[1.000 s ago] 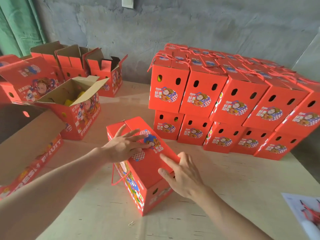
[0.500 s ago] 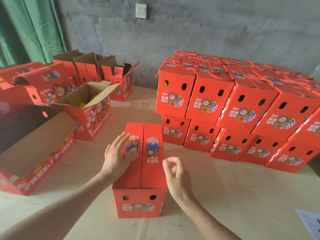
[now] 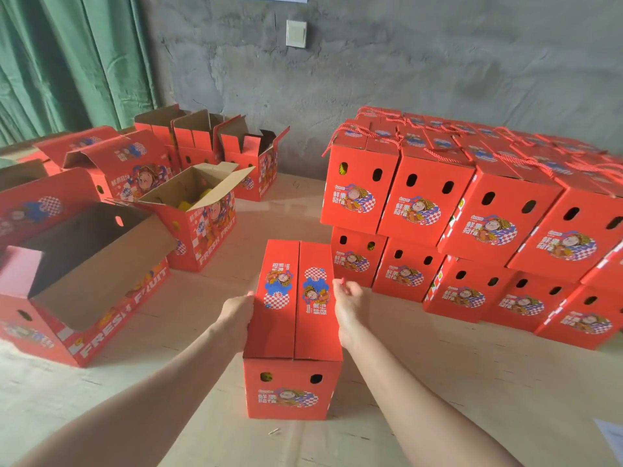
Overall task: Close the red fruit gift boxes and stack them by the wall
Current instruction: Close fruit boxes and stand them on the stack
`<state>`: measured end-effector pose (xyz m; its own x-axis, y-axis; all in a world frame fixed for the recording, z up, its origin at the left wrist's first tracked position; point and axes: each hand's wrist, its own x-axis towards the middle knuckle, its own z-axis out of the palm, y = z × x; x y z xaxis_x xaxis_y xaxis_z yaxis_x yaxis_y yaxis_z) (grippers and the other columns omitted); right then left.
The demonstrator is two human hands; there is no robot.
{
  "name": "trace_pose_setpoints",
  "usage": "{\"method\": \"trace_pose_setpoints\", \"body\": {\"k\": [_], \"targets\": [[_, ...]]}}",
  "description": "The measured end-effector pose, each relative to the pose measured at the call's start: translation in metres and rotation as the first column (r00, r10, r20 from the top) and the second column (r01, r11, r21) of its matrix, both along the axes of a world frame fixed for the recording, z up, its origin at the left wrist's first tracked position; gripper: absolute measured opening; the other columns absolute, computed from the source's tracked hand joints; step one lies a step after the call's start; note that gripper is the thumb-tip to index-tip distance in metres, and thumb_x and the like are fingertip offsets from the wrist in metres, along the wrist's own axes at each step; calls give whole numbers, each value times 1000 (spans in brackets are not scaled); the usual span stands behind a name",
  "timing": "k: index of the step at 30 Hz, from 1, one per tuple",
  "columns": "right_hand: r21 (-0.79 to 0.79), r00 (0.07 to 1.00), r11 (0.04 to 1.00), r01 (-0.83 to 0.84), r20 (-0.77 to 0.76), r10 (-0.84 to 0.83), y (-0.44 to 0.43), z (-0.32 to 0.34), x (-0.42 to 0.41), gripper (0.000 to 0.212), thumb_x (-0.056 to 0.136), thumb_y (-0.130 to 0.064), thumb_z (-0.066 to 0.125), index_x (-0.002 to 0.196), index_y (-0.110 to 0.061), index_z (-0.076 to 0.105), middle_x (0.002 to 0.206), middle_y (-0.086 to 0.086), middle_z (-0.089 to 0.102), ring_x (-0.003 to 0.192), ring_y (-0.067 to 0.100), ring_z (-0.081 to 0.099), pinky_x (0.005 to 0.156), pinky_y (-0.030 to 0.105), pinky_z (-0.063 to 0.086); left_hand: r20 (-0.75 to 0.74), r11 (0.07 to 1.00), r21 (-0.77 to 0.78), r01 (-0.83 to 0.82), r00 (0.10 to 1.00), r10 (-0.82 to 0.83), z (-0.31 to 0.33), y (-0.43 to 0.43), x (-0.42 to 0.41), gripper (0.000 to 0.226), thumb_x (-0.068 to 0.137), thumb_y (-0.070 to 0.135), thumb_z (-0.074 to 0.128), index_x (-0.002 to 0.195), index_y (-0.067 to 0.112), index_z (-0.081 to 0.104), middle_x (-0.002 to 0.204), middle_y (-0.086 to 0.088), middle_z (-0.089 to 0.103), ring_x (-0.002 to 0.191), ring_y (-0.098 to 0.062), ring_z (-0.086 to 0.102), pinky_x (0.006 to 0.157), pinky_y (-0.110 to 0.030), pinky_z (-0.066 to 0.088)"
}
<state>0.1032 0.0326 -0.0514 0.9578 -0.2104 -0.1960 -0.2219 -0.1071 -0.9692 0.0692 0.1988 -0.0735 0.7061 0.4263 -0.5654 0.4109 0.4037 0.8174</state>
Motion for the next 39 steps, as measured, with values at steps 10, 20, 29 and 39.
{"method": "trace_pose_setpoints", "body": {"k": [10, 20, 29, 39], "targets": [[123, 887, 890, -438, 221, 406, 49, 95, -8, 25, 92, 3, 40, 91, 10, 64, 66, 8, 63, 61, 21, 60, 58, 24, 47, 256, 373, 927, -39, 792, -554, 126, -15, 12, 44, 98, 28, 46, 66, 4, 64, 67, -9, 66, 62, -23, 58, 58, -28, 43], [270, 925, 892, -364, -9, 380, 46, 136, 1, 24, 94, -6, 50, 71, -7, 56, 47, -3, 50, 41, 7, 48, 43, 18, 43, 23, 355, 914, 199, 845, -535, 54, 9, -14, 25, 98, 18, 43, 85, 15, 64, 92, -5, 64, 95, -29, 60, 70, -30, 40], [90, 918, 940, -330, 263, 297, 76, 158, -5, 27, 91, -6, 52, 66, -9, 60, 46, -4, 51, 46, 11, 54, 49, 17, 42, 173, 421, 902, 92, 817, -550, 43, 21, -29, 34, 96, -2, 41, 123, 4, 60, 143, -6, 41, 132, -19, 38, 92, -8, 23], [-47, 922, 975, -217, 317, 220, 108, 160, 18, 32, 83, 4, 49, 53, -7, 54, 51, 5, 51, 54, 19, 50, 53, 26, 36, 142, 470, 871, 145, 840, -523, 53, 54, -17, 31, 93, 12, 56, 123, 6, 59, 137, -9, 48, 135, -23, 37, 102, -23, 30]]}}
